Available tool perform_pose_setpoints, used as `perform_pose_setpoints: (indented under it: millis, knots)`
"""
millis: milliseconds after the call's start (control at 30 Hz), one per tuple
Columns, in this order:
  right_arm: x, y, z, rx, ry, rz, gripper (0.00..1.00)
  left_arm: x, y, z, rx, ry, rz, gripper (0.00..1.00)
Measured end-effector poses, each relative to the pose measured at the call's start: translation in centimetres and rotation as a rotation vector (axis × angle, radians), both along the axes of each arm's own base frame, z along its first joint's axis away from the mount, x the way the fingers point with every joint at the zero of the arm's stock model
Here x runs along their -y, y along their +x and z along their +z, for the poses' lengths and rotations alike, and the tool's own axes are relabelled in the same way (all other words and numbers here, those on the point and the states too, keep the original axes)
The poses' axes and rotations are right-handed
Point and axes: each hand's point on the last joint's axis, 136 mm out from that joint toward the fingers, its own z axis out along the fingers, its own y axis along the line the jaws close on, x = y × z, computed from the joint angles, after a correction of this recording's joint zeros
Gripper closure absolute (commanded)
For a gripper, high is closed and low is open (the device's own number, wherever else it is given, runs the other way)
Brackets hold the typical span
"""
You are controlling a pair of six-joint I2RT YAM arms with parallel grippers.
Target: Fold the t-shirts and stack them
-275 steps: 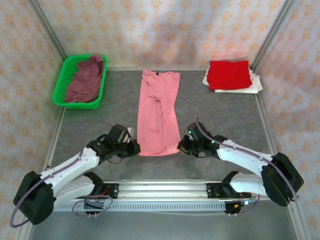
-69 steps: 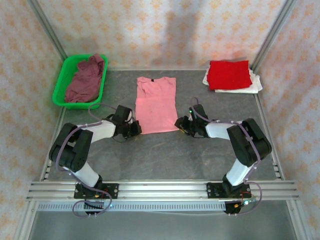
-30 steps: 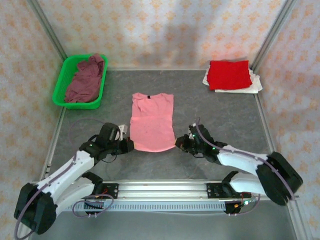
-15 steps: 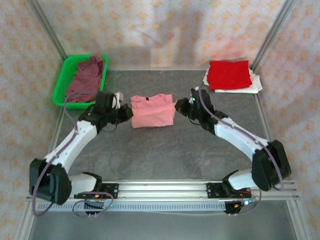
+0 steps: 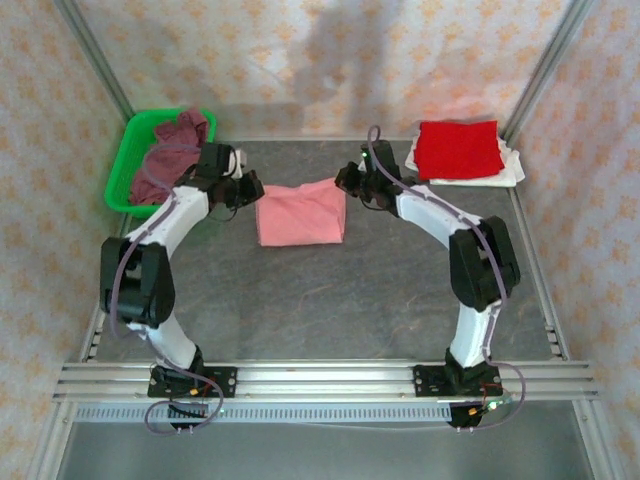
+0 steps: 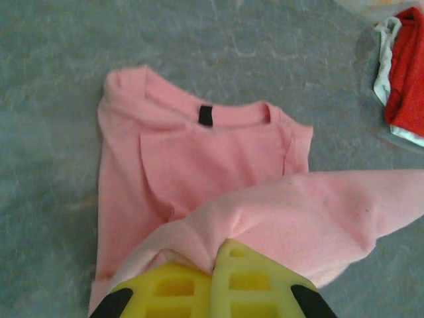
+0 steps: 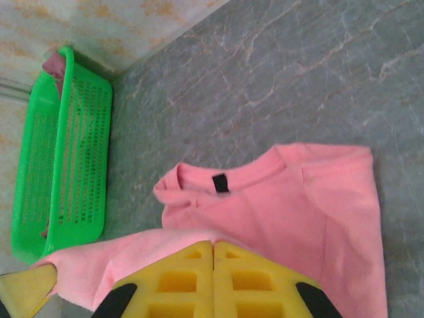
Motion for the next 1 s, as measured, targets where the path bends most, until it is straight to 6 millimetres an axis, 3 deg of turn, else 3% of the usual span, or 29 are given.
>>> perform_pose_setpoints:
  millis: [67,100,133,167,233,267,333,433,500,567,667,800,900,1000]
  knots:
    - [0.5,1.4,-0.9,-0.01,-0.004,-0.018,1.0,0.0,2.4,0.1,0.015,0.004,-0.004,0.96]
    - [0.8,2.0,-1.2,-0.015,-0.007,-0.028,0.98,-0.1,3.6,0.1,0.025,0.009,-0.008,0.78]
    - [1.2,2.7,-1.7,-0.021,-0.01,-0.04,0.82,0.0,4.8,0.1,0.037,0.014,-0.014,0.6]
    - [1.5,3.3,-2.0,-0.025,-0.011,-0.053,0.69,0.0,6.1,0.1,0.047,0.018,-0.017,0.49]
    - [2.2,4.8,-2.6,-0.035,-0.012,-0.072,0.66,0.0,8.3,-0.8,0.048,0.027,-0.022,0.28]
    - [2.5,5.5,-2.9,-0.038,-0.01,-0.082,0.65,0.1,9.2,-1.4,0.044,0.033,-0.027,0.26]
    - [3.2,6.5,-3.3,-0.047,-0.007,-0.1,0.64,-0.1,9.7,-2.8,0.021,0.042,-0.031,0.27]
    - [4.4,6.5,-3.8,-0.071,-0.015,-0.12,0.63,-0.4,8.5,-4.6,-0.043,0.056,-0.029,0.3]
    - [4.6,5.6,-3.8,-0.08,-0.02,-0.116,0.63,-0.9,6.9,-5.0,-0.065,0.078,-0.014,0.34]
    - [4.1,3.7,-3.8,-0.086,-0.039,-0.087,0.69,-1.2,4.2,-4.9,-0.082,0.108,0.0,0.41]
    - [1.3,0.6,-2.8,-0.072,-0.039,0.006,0.77,-0.3,1.1,-3.3,-0.051,0.134,-0.011,0.49]
    - [-3.6,-2.4,-2.6,-0.059,0.01,0.142,0.84,3.1,-0.1,-2.5,0.029,0.123,-0.072,0.57]
    - [-4.9,-3.7,-4.9,-0.098,0.02,0.187,0.85,4.5,-1.1,-5.6,-0.002,0.119,-0.105,0.59]
    - [-4.4,-4.1,-8.5,-0.154,0.002,0.18,0.86,3.7,-2.5,-9.8,-0.08,0.141,-0.087,0.59]
